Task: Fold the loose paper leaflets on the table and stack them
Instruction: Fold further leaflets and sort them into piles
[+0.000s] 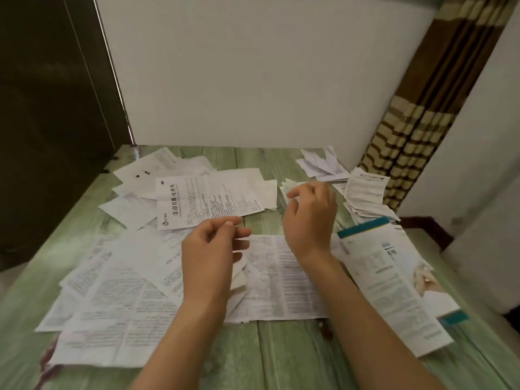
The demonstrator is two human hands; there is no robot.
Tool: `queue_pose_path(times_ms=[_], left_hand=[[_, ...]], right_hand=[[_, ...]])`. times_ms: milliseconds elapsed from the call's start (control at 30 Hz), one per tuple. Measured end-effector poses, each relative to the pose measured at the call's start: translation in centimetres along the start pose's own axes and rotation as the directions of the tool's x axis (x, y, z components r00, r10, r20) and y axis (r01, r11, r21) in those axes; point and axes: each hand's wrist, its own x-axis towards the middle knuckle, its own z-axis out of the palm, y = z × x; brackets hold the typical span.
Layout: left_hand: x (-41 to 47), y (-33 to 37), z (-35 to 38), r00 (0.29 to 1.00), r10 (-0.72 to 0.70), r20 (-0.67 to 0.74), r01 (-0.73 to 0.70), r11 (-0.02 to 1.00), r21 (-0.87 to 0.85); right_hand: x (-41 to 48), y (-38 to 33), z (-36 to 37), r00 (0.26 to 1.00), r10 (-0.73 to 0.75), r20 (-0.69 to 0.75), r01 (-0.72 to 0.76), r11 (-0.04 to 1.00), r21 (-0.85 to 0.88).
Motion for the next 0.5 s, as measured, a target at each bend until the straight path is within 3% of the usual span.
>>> queue_pose_path(times_ms=[133, 200, 333, 500], left_hand=[[0.0, 0.4, -0.2, 0.999, -0.03, -0.025, 0.03, 0.999, -0.017], [0.2, 0.6, -0.7, 0.998, -0.037, -0.051, 0.036, 0.999, -0.011], [0.6, 0.5, -1.6, 0.989, -0.103, -0.108, 0.103, 0.995, -0.004], [1.1, 0.3, -2.5, 0.973, -0.176, -0.147, 0.173, 0.984, -0.029]], right_hand=[[-1.3, -1.5, 0.3, 0.991, -0.112, 0.072, 0.103, 0.987, 0.12], [-1.9, -2.6, 0.6, 0.955, -0.228, 0.188, 0.189, 0.961, 0.203], [-2.8, -4.0, 1.1, 0.703, -0.377, 0.603, 0.282, 0.926, 0.25], [-2.6, -5.0, 2.4, 0.502, -0.402, 0.766, 0.262, 0.914, 0.309]])
